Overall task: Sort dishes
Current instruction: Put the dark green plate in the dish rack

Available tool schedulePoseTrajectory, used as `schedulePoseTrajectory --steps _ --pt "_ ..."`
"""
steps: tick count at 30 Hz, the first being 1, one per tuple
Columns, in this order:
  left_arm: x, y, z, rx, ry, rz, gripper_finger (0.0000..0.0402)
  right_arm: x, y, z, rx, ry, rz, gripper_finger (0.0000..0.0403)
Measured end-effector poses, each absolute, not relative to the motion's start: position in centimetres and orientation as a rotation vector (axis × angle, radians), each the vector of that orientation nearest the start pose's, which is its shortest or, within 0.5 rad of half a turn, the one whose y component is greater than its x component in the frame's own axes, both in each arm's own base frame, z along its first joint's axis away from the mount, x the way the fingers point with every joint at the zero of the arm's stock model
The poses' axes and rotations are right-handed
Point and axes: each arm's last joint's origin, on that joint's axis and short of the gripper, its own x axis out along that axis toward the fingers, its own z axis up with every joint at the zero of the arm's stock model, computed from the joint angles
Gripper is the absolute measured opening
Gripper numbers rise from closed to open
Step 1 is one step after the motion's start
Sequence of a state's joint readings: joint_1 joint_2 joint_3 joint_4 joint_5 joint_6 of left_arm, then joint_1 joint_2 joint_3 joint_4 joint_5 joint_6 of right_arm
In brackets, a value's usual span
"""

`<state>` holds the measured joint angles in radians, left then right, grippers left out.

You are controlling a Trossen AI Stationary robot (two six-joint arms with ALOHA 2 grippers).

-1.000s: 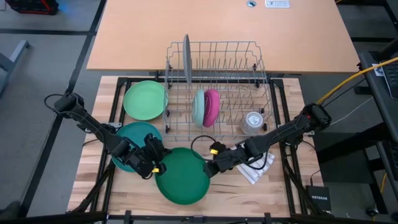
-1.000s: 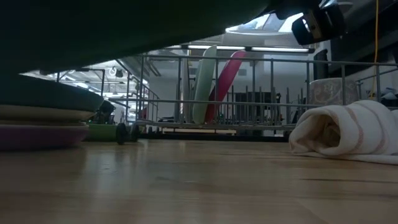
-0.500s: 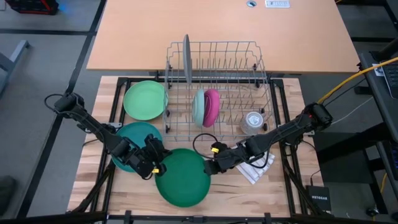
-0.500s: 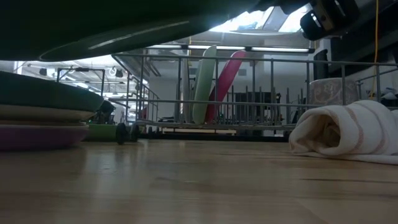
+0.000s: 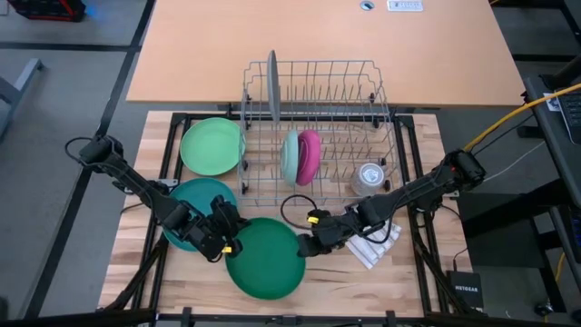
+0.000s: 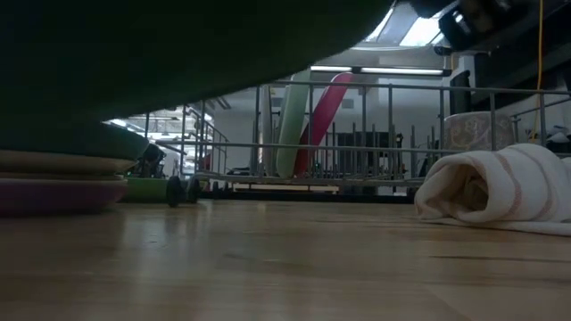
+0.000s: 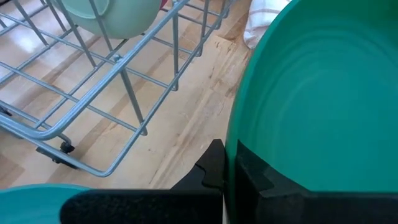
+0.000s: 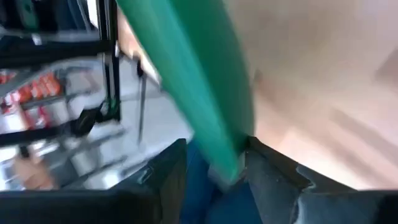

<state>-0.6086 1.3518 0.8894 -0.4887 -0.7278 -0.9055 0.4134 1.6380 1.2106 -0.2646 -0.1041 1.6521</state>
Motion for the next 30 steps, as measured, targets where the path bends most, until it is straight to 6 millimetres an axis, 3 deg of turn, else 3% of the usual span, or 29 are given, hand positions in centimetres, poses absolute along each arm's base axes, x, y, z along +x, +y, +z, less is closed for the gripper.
schedulePoseTrajectory --steps 3,6,11,15,22,27,30 --pt "22.5 -13.3 23.3 -0.249 0.602 0.435 0.0 33.2 14.4 26.4 1.526 1.028 -0.056 0.0169" --pt "22.6 -13.2 23.4 -0.228 0.576 0.451 0.0 33.3 14.6 27.5 1.583 1.027 0.065 0.017" --pt "22.8 -13.5 23.8 -0.192 0.53 0.431 0.0 32.6 14.4 31.5 1.622 0.863 0.276 0.017" --pt "23.3 -14.0 25.2 -0.14 0.456 0.418 0.0 31.0 13.4 35.0 1.603 0.652 0.363 0.017" --pt "24.2 -14.6 30.3 0.115 0.295 0.513 0.0 26.9 11.1 40.5 1.502 0.28 0.395 0.017" --pt "24.6 -13.2 35.7 0.398 0.233 0.857 0.0 23.2 9.0 44.3 1.333 -0.057 0.372 0.017" --pt "25.2 -11.2 38.7 0.517 0.298 1.022 0.0 21.3 7.5 46.1 1.243 -0.314 0.224 0.017"
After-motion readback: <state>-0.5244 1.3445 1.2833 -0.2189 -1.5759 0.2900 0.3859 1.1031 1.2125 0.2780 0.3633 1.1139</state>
